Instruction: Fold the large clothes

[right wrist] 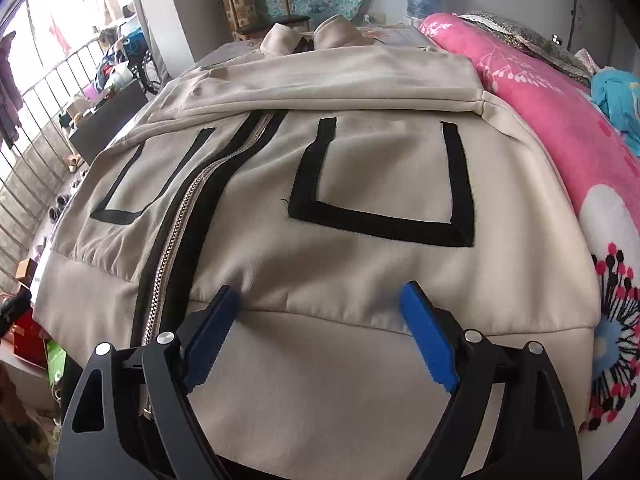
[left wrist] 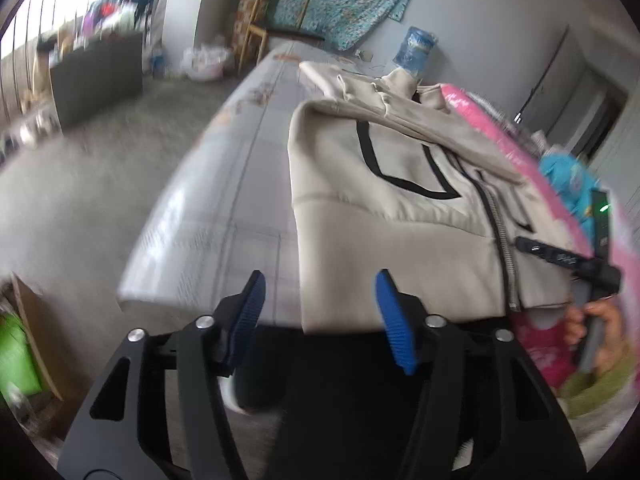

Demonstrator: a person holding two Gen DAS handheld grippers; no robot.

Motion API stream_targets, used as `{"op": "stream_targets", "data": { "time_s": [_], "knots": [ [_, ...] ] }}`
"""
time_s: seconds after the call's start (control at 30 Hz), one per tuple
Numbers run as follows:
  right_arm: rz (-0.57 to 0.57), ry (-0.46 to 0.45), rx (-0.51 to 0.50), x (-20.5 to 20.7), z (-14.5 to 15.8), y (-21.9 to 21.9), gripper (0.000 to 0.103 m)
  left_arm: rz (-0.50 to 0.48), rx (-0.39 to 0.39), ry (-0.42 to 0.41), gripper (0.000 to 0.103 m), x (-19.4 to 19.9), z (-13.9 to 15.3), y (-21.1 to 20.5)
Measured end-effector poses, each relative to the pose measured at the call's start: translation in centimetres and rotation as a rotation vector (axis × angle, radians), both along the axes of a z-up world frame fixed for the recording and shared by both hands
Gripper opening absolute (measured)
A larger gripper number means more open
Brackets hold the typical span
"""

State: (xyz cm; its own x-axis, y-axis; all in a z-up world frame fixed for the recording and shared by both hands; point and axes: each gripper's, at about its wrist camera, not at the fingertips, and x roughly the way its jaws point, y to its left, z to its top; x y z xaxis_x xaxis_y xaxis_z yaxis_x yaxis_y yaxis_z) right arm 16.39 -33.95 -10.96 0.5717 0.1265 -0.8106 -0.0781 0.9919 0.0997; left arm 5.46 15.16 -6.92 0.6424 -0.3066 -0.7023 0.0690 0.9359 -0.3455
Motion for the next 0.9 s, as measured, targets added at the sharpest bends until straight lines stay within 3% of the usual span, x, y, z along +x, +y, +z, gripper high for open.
{"op": "stream_targets", "data": {
  "time_s": [0.07, 0.2, 0.3, 0.53, 0.63, 0.67, 0.73, 0.9],
  "knots": [
    [-0.005, -0.002, -0.008, 0.0, 0.0, 0.1, 0.083, 0.014, -0.082, 0.019, 0.048, -0.4, -0.9, 0.7],
    [-0.011, -0.004, -0.008, 0.1, -0.1, 0.3, 0.084, 0.028, -0.16, -0.016, 0.046, -0.4, -1.0, 1.1],
    [-0.009, -0.007, -0.008, 0.0, -0.1, 0.3, 0.084, 0.015, -0.205, 0.01, 0.04, 0.2, -1.7, 1.1],
    [-0.009, -0.022, -0.007, -0.1, -0.2, 0.2, 0.084, 0.011, -0.207, 0.02, 0.035, 0.7, -2.4, 0.2],
    [-0.005, -0.019, -0.007, -0.1, -0.2, 0.2, 0.084, 0.001, -0.262, 0.0, 0.024, 0.2, -1.9, 0.3],
    [-0.003, -0.019, -0.007, -0.2, -0.2, 0.2, 0.084, -0.024, -0.312, -0.035, 0.024, -0.1, -1.2, 0.3],
    [-0.002, -0.023, -0.006, -0.2, -0.2, 0.2, 0.084, -0.048, -0.339, -0.064, 0.024, -0.3, -0.6, 0.3],
    [-0.003, -0.026, -0.005, -0.2, -0.2, 0.1, 0.084, -0.037, -0.308, -0.012, 0.025, 1.2, -1.6, -0.6]
  ]
}}
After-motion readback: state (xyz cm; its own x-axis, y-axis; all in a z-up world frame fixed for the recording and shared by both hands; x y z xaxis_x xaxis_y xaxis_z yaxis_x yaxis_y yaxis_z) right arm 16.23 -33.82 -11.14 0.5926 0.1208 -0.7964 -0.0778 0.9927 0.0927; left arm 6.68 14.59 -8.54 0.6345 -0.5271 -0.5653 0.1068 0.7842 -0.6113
